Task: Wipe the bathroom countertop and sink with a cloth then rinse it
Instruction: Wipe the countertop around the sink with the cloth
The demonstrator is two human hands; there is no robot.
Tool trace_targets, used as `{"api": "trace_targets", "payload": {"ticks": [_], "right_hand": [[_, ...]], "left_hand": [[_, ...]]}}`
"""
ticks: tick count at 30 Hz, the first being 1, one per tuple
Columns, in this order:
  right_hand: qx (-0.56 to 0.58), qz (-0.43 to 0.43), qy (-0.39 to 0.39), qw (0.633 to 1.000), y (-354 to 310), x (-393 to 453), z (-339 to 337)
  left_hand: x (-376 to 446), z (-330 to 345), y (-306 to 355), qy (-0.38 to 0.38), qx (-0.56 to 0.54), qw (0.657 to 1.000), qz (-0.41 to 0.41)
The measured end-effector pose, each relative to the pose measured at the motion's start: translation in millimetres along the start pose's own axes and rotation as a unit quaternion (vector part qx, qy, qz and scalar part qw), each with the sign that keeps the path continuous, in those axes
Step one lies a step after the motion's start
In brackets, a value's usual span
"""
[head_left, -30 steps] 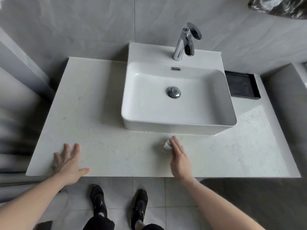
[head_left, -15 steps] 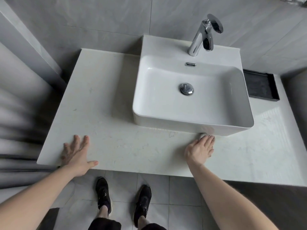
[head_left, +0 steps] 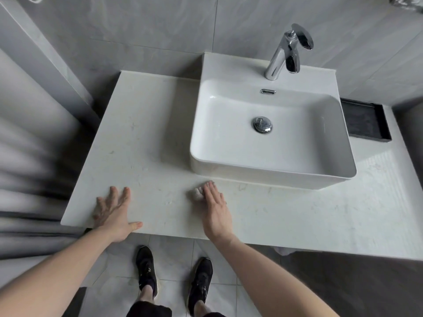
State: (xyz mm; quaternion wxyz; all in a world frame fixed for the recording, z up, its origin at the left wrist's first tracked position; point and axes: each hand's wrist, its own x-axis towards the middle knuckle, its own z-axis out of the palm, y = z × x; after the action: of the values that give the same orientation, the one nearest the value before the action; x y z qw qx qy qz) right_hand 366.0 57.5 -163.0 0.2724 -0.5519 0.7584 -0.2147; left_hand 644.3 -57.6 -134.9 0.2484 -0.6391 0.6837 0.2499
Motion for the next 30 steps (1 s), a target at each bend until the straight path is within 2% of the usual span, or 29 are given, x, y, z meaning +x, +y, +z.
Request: {"api": "trace_targets", "payload": {"ticks": [4, 8, 12, 14, 16, 23, 27, 30], "right_hand": [[0.051, 0.043, 0.118, 0.991, 44, -12, -46], [-0.009, 0.129, 0.203, 0.971, 107, -29, -99], [-0.077, 0.249, 0.213, 0.942, 164, -39, -112], [-0.098, 0.315, 0.196, 0.924, 163, -38, -98], [-0.103, 0.330, 0.194, 0.918, 141, -31, -81], [-0.077, 0.197, 0.118, 0.970, 19, 9, 8], [-0.071, 0.053, 0.030, 0.996, -48, 10, 52], [-0.054, -0.041, -0.032, 0.997, -72, 0, 70]], "left_hand": [[-3, -2, 2, -0.005, -0.001, 1.000, 0.002], [-4, -3, 3, -0.007, -0.007, 1.000, 0.004], [-5, -3, 3, -0.005, -0.007, 1.000, 0.003], [-5, -3, 4, -0.005, -0.006, 1.000, 0.004], [-4, -3, 4, -0.004, -0.005, 1.000, 0.003], [-3, -2, 4, -0.004, -0.003, 1.000, 0.002], [-2, -2, 4, -0.004, 0.003, 1.000, 0.004], [-3, -1, 4, -0.002, 0.004, 1.000, 0.002]]}}
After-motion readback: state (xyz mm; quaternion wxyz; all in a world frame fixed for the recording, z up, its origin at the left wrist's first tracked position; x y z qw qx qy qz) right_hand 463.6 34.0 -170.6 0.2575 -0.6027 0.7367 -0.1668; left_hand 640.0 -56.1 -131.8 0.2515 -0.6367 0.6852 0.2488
